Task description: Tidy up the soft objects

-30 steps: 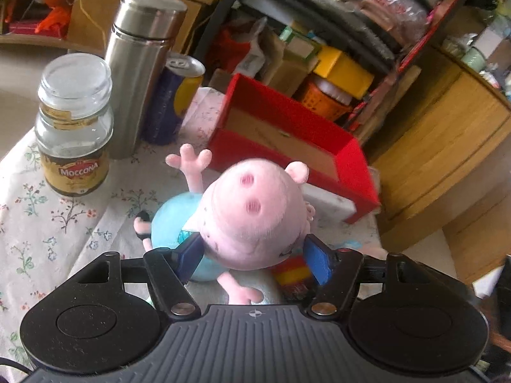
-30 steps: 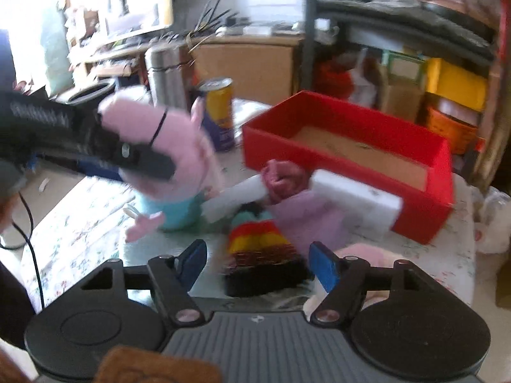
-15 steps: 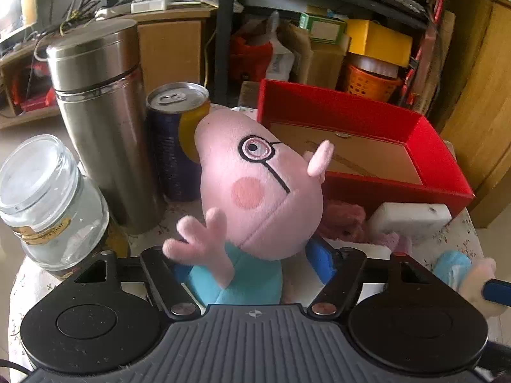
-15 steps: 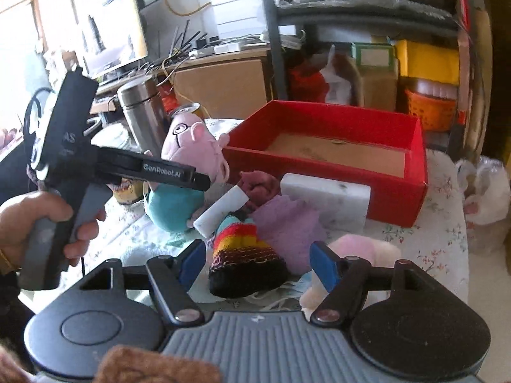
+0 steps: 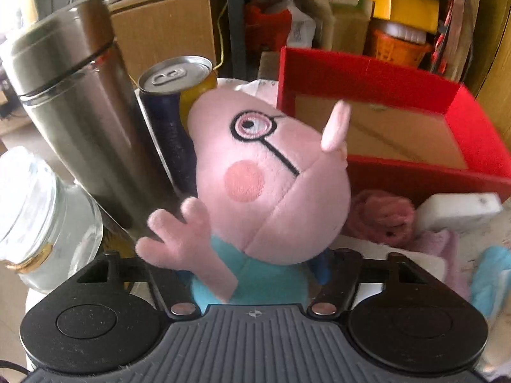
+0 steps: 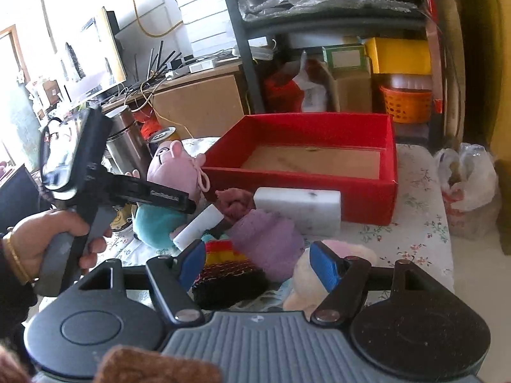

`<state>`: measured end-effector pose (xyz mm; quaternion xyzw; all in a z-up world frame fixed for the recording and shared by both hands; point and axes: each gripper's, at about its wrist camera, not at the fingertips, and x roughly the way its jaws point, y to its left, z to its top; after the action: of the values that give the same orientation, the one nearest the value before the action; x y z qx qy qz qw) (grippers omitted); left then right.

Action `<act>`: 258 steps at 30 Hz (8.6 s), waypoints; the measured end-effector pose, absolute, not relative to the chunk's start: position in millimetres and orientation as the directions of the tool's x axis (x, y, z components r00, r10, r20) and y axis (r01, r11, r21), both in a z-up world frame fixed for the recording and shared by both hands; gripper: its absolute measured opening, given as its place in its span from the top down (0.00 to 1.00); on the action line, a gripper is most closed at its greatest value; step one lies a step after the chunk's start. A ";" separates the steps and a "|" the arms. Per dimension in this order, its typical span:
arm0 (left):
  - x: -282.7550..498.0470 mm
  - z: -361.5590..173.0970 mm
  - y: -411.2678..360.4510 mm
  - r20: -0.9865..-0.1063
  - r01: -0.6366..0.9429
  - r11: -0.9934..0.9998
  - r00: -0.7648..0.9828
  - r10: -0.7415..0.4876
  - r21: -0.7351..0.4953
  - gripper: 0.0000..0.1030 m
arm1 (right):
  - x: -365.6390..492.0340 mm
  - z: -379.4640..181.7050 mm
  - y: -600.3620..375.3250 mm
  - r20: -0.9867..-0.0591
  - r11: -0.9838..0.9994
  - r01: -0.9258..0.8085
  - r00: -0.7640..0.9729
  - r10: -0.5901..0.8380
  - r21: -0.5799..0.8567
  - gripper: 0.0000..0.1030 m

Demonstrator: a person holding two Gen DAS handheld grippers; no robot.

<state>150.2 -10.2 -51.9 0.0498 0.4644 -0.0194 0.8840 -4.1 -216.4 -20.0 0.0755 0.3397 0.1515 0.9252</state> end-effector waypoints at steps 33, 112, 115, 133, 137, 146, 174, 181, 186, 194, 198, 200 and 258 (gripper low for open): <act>73.0 12.9 41.3 -0.685 0.072 0.912 0.637 -0.354 -0.404 0.43 | 28.7 -83.4 -215.0 -0.824 0.961 -0.120 0.495 0.277 0.251 0.59; 142.3 97.9 -27.6 -0.533 0.079 0.933 0.802 -0.269 -0.351 0.41 | 99.9 99.9 -229.2 -0.367 0.962 -0.028 0.921 0.131 0.271 0.72; 147.7 96.2 -30.8 -0.537 0.079 0.936 0.801 -0.264 -0.343 0.41 | 106.0 96.5 -228.9 -0.373 0.964 -0.023 0.920 0.125 0.266 0.72; 175.9 79.5 -46.2 -0.577 0.064 0.957 0.786 -0.223 -0.283 0.41 | 142.0 72.6 -236.5 -0.429 0.974 0.022 0.900 0.078 0.224 0.72; 179.9 76.8 -47.6 -0.585 0.058 0.962 0.783 -0.210 -0.267 0.41 | 149.6 68.8 -234.4 -0.437 0.976 0.022 0.896 0.076 0.216 0.72; 197.0 62.8 -49.2 -0.618 0.033 0.970 0.765 -0.180 -0.241 0.40 | 168.1 53.3 -230.5 -0.468 0.985 0.019 0.882 0.065 0.172 0.72; 153.7 65.0 -40.5 -0.656 0.057 0.988 0.741 -0.139 -0.145 0.13 | 132.4 67.1 -234.5 -0.482 0.984 0.053 0.876 0.037 0.170 0.50; 130.5 46.9 -27.7 -0.716 0.067 0.985 0.679 -0.161 -0.159 0.13 | 116.7 57.6 -237.1 -0.524 0.976 0.059 0.850 0.062 0.211 0.49; 114.7 29.8 -23.2 -0.770 0.070 0.983 0.614 -0.176 -0.168 0.13 | 103.5 52.0 -228.3 -0.541 0.983 0.032 0.838 0.073 0.182 0.49; 102.1 0.7 -10.8 -0.831 0.000 0.960 0.501 -0.243 -0.281 0.14 | 87.4 43.7 -220.8 -0.565 0.984 0.006 0.819 0.098 0.180 0.49; 98.1 -12.7 -7.8 -0.845 -0.037 0.940 0.451 -0.287 -0.338 0.14 | 80.4 38.8 -213.8 -0.584 0.988 -0.032 0.804 0.115 0.151 0.49; 97.2 -16.8 -8.2 -0.849 -0.047 0.935 0.438 -0.296 -0.350 0.14 | 77.4 36.6 -211.3 -0.593 0.989 -0.043 0.797 0.120 0.142 0.49; 96.0 -30.7 46.3 -0.696 -0.184 0.698 0.425 -0.579 -0.692 0.55 | 149.0 -35.7 -182.8 -0.825 0.979 -0.067 0.529 0.197 0.191 0.35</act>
<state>96.0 46.3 -30.7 -0.3667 0.5202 -0.1296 0.7604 149.0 -182.8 -35.7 0.0679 0.4792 0.0756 0.8718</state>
